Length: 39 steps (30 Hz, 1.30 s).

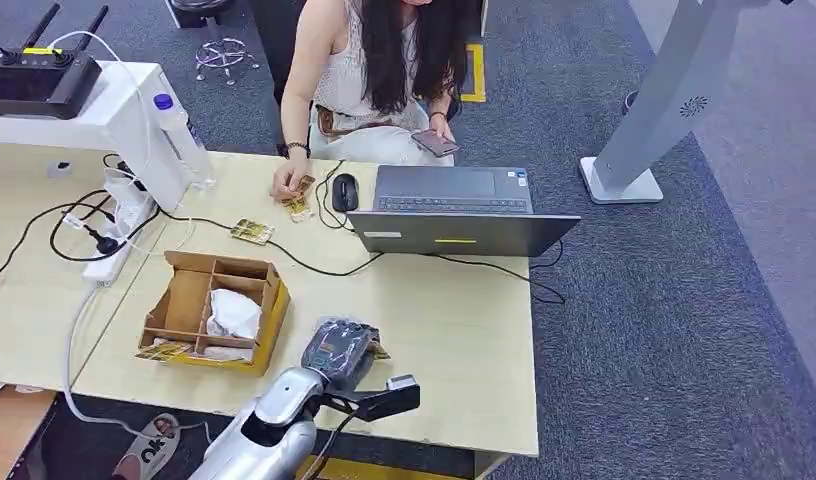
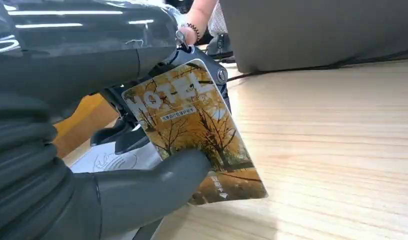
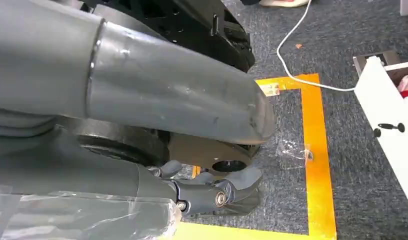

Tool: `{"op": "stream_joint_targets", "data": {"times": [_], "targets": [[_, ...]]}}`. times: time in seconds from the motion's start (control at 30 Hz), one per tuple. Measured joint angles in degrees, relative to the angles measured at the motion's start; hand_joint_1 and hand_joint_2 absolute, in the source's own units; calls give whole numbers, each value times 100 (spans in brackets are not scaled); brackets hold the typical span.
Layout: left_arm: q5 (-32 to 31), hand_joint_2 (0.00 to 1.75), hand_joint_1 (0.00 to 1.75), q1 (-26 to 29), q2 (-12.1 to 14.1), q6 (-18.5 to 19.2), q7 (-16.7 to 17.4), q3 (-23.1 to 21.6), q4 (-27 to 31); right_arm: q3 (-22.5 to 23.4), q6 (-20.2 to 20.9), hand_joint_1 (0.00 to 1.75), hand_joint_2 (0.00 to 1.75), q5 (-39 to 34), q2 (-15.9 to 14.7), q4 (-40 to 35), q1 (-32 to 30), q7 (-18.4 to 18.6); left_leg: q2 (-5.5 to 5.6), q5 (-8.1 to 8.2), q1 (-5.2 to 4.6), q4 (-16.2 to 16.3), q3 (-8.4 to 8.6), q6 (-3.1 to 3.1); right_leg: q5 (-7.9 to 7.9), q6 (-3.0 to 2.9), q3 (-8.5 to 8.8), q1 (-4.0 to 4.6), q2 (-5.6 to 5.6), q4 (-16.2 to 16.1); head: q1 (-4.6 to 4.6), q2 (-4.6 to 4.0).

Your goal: Pass the card to the sensor for recognition and then transmit it.

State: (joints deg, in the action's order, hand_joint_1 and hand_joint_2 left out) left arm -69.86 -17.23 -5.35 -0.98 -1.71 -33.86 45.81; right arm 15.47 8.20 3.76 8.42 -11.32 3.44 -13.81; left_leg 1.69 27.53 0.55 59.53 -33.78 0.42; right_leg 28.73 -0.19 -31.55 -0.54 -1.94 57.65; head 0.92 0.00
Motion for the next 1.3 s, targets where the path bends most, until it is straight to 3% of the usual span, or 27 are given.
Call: {"op": "stream_joint_targets", "data": {"times": [0.1,0.27,0.37,0.6,0.63,0.8,0.9,1.1,1.3], "targets": [[11,175,175,-6,-2,-254,61,-24,-24,13,-24,0,0,-18,0,0,-1,-33,-1,0,0,0,0,0,0,0,0,0,-1,0,0,0],[-291,175,175,143,-4,-1691,162,-24,285,94,-120,0,0,-13,33,2,-26,-251,0,0,0,0,-1,0,0,0,0,0,0,0,0,0],[-437,175,175,298,44,-2081,164,4,693,120,-120,0,0,4,48,4,-34,-280,0,1,0,-1,-1,0,1,0,-1,0,0,0,-2,0],[-581,175,175,515,181,-2037,265,107,1211,146,-120,0,0,17,48,4,-39,-282,1,1,1,-2,-1,0,2,0,-1,0,1,0,0,0],[-636,175,175,528,188,-1919,341,114,1255,151,-120,0,0,17,48,4,-41,-282,1,0,1,-2,-1,0,1,0,-1,0,1,0,0,0],[-807,175,175,519,230,-635,806,179,1233,188,-37,0,0,20,46,4,-42,-122,1,-1,0,-1,-1,-1,1,0,0,0,1,0,0,0],[-800,175,175,462,247,-313,853,199,1019,230,-15,0,0,20,39,4,-37,-76,0,-1,0,-1,-1,-1,1,0,0,0,1,0,0,0],[-758,175,175,327,258,-149,802,201,852,278,-17,0,0,17,35,4,-42,-79,4,-1,0,0,0,-1,1,0,1,0,3,0,0,0],[-691,175,175,269,251,-226,719,201,813,295,-20,0,0,0,33,4,-46,-98,3,-2,1,0,2,-2,0,-1,0,0,3,0,0,0]]}}
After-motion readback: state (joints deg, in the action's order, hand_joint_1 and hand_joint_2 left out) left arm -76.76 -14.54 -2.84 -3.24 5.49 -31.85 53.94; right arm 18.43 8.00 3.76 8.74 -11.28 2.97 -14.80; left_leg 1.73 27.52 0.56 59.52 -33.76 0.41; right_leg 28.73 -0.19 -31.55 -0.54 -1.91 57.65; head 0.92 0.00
